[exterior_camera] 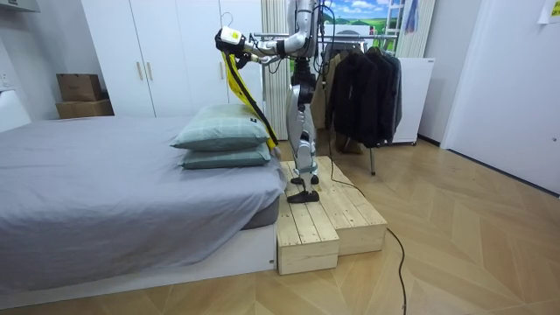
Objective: Hang clothes
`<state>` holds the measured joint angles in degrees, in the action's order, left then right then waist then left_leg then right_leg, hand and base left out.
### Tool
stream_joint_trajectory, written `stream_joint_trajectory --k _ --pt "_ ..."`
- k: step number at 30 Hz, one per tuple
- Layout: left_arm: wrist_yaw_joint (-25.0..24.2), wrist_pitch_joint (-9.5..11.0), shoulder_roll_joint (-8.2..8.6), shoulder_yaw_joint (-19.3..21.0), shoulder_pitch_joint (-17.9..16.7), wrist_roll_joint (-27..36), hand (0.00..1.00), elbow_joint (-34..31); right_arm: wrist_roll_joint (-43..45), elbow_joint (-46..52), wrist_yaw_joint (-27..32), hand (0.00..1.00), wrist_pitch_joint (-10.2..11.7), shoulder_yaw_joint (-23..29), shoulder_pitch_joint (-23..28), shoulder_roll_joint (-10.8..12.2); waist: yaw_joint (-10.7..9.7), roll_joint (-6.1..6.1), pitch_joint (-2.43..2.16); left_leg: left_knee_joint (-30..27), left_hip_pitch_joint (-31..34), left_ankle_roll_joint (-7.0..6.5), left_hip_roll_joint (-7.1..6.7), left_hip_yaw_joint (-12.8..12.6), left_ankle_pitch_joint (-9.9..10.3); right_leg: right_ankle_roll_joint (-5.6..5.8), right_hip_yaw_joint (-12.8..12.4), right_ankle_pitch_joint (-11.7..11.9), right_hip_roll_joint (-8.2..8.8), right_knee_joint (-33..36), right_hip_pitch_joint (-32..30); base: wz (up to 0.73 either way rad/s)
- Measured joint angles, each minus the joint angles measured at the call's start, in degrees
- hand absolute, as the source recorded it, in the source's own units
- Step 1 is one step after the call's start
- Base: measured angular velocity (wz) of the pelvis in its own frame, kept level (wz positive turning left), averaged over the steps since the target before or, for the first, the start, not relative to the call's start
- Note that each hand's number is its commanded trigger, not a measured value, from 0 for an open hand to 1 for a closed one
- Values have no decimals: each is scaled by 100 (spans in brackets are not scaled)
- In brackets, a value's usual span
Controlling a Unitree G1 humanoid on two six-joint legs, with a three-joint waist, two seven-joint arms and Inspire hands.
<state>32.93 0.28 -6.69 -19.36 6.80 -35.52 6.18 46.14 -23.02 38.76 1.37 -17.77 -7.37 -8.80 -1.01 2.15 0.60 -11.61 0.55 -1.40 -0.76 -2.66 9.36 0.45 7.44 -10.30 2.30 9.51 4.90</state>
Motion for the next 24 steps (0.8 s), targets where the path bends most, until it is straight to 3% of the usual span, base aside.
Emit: stream_joint_trajectory --k 5,7,13,24 --pt "7 10 -13 8 15 0 100 0 23 -20 -14 100 17 -14 0 -45 -7 -12 8 10 0 0 0 -3 0 0 -2 0 -1 -1 -6 0" --pt "7 9 -77 23 36 1 100 0 61 -78 -14 100 147 -20 0 -69 -17 -12 8 11 -1 0 0 -3 0 0 -4 0 -1 -1 -6 0" --pt "7 9 -90 55 38 2 100 0 62 -91 -17 100 238 -39 0 -66 -17 -12 8 12 -1 0 -1 -3 0 0 -5 0 0 -3 -5 0" --pt "8 8 -89 19 38 4 100 1 1 -129 -8 100 215 -67 -3 -57 -24 -14 8 8 -4 0 -1 -3 0 0 -7 0 -1 -5 0 0"
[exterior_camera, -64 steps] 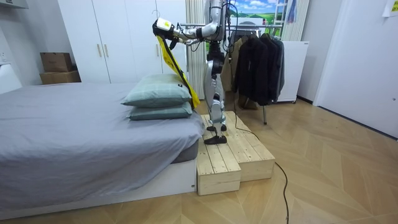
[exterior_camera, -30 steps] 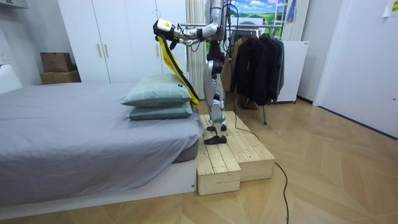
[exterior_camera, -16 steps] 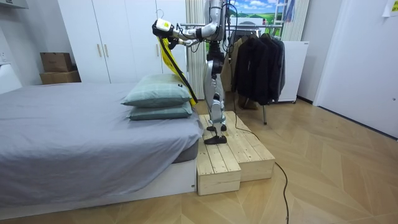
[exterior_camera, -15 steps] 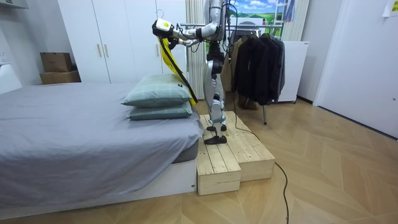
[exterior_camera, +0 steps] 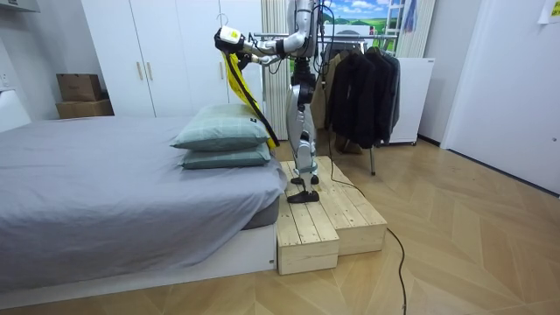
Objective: Hang clothes
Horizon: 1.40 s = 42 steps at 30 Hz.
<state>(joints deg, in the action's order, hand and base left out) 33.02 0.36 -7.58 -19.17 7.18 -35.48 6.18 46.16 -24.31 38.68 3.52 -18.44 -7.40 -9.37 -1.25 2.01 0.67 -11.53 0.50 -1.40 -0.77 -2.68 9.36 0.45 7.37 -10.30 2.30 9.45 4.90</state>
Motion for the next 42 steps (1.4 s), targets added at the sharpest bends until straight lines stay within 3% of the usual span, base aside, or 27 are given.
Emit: stream_joint_trajectory --k 2,4,5,16,36,42 --pt "0 0 -2 -14 0 0 100 0 -13 -15 5 100 1 0 1 -5 -7 0 0 -3 1 0 -1 1 0 0 2 0 0 0 2 0" --pt "0 -2 -6 -30 0 0 55 0 -50 -52 26 100 11 -11 1 -5 -11 0 0 -6 1 0 -1 2 0 0 3 0 1 0 5 0" --pt "0 -3 -10 -31 0 0 0 0 -59 -53 26 100 10 -16 1 -6 -13 0 0 -6 1 0 -2 2 0 0 3 0 1 0 6 0" --pt "1 -2 -11 -191 0 301 0 -1 -35 -233 18 100 -213 -72 26 -11 -87 4 -3 -27 -7 0 -1 10 0 0 19 0 5 15 20 0" --pt "-133 -1 -88 -265 -2 607 0 0 -407 -235 -319 100 -236 -33 148 -6 -164 13 -13 -26 -26 -2 -11 31 -1 0 68 0 24 24 38 0" --pt "-258 -3 -107 -239 -153 574 0 -1 -532 -234 -328 100 -238 324 290 -6 -161 10 -17 -3 -116 -2 -23 9 -1 0 60 0 40 22 108 -1"
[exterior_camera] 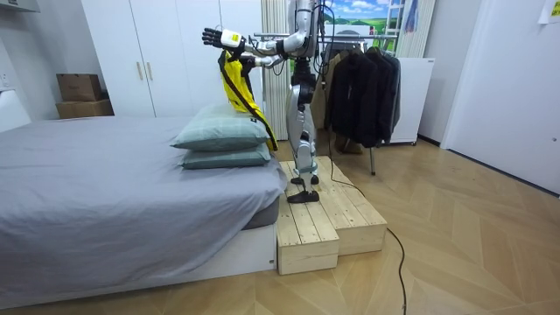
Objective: Hang clothes
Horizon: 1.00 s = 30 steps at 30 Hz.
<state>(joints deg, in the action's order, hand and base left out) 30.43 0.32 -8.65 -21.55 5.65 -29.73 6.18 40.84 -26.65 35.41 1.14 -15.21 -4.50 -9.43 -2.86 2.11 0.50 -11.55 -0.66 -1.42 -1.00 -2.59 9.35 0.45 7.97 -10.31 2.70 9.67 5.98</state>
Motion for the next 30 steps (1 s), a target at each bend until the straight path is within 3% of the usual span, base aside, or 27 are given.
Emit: stream_joint_trajectory --k 3,10,19,30 --pt "-24 -2 -36 91 -33 -4 0 1 -5 0 4 100 -6 256 1 -5 -6 -2 -6 -5 -8 0 0 -18 0 0 -8 0 2 2 6 -1" --pt "-24 -3 -189 165 -86 29 0 1 -213 -1 5 100 -7 498 2 -272 -29 5 -13 -18 -7 -24 -1 -36 -16 1 -13 0 3 10 10 0" --pt "-24 -5 -229 335 -117 23 0 1 -241 0 13 100 -10 909 2 -426 -117 116 -47 -18 -3 -43 -16 -55 -41 9 -29 -6 20 5 14 0" --pt "-24 -28 -247 593 -174 19 0 1 -213 2 258 100 -126 1421 2 -456 -128 190 -43 -15 30 -43 -24 -57 -41 21 -30 -13 25 -11 -13 0"
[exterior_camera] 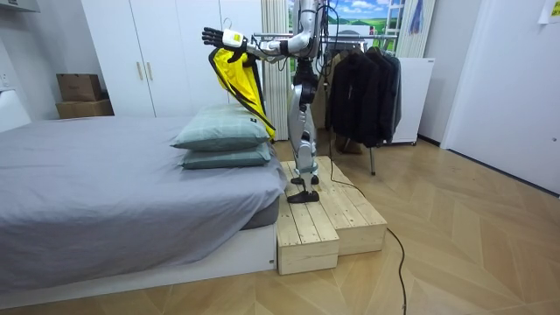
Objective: Hang clothes
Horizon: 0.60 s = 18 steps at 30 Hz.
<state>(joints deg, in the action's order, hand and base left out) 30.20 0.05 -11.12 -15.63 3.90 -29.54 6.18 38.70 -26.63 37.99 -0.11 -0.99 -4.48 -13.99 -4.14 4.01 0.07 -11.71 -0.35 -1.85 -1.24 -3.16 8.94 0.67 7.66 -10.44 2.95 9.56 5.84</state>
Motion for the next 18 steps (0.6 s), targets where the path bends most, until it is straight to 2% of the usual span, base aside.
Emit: stream_joint_trajectory --k 3,8,11,14,18 --pt "3 22 23 214 -52 13 0 0 83 58 7 100 0 53 21 -6 -8 -3 -1 10 -8 0 0 -1 0 0 2 0 -1 4 0 0" --pt "47 39 17 637 -262 247 0 0 226 311 46 100 5 55 140 -177 5 -16 -10 44 -45 0 1 0 0 -1 32 1 2 24 10 0" --pt "59 78 -1 967 -543 327 0 16 241 468 45 100 7 144 246 -243 21 -14 -11 58 -63 0 0 -7 0 -1 20 1 3 24 14 0" --pt "81 115 3 1271 -761 731 0 176 243 784 45 100 39 343 586 -235 102 -16 -10 100 -137 0 -2 -1 1 -1 23 1 2 18 73 0" --pt "78 392 8 1668 -1065 1872 0 541 235 1064 27 100 251 648 806 -235 143 -48 -3 146 -232 0 -10 9 1 -1 20 1 4 19 154 0"
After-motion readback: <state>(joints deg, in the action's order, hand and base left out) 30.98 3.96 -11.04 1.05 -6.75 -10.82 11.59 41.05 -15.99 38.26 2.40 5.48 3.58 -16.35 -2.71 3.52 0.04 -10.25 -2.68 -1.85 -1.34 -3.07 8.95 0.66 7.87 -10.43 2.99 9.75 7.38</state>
